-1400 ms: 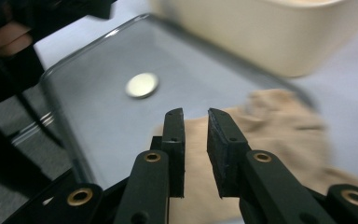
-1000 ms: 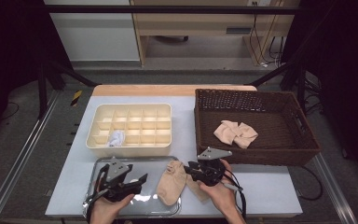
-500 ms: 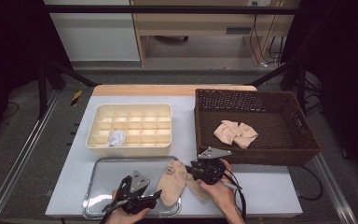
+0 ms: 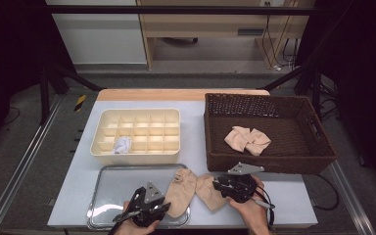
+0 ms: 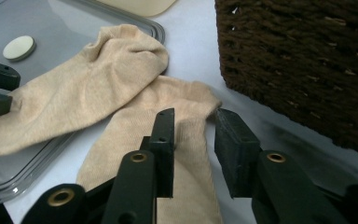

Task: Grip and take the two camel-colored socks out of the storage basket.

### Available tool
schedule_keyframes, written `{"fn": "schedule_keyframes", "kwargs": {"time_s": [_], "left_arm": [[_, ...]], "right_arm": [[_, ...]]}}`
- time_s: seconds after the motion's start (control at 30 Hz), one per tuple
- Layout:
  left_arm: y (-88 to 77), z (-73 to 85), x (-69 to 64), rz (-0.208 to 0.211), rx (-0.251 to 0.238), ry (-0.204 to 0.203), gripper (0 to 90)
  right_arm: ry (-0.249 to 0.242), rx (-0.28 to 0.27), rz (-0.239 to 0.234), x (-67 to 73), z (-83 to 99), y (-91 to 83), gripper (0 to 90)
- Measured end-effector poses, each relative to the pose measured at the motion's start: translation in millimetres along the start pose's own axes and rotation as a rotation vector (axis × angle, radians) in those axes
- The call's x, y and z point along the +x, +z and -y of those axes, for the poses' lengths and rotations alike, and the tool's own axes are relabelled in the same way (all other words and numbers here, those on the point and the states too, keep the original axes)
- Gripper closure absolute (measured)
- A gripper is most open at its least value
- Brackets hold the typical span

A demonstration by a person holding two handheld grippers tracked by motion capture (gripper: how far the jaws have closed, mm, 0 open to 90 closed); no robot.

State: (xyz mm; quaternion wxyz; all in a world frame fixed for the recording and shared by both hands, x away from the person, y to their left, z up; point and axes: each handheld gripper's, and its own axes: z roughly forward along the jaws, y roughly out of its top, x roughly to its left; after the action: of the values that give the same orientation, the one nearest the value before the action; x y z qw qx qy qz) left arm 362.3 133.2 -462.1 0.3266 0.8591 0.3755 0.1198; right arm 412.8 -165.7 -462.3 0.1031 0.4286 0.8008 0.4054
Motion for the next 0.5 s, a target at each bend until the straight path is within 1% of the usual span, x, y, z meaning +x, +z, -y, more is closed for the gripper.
{"fn": "schedule_keyframes", "kwargs": {"time_s": [0.1, 0.27, 0.37, 0.4, 0.5], "left_arm": [[-0.3, -0.2, 0.5, 0.006, -0.001, 0.008, 78.1], [-1.0, -0.6, 5.5, 0.02, 0.002, 0.009, 85.2], [-1.0, -0.4, 7.1, 0.028, 0.001, 0.012, 87.2], [-1.0, -0.4, 7.4, 0.03, 0.0, 0.013, 87.5], [-1.0, -0.6, 8.1, 0.037, 0.002, 0.015, 88.1]], "right_arm": [[0.007, 0.002, -0.01, -0.9, 0.5, -0.1, 77.6], [0.001, 0.013, -0.027, 0.2, -0.7, -0.4, 85.1], [0.002, 0.007, -0.03, 0.7, -2.0, -1.8, 86.2], [-0.003, 0.006, -0.027, 0.0, -2.3, -2.5, 86.3], [0.002, 0.0, -0.021, -1.4, -4.0, -5.2, 86.4]]}}
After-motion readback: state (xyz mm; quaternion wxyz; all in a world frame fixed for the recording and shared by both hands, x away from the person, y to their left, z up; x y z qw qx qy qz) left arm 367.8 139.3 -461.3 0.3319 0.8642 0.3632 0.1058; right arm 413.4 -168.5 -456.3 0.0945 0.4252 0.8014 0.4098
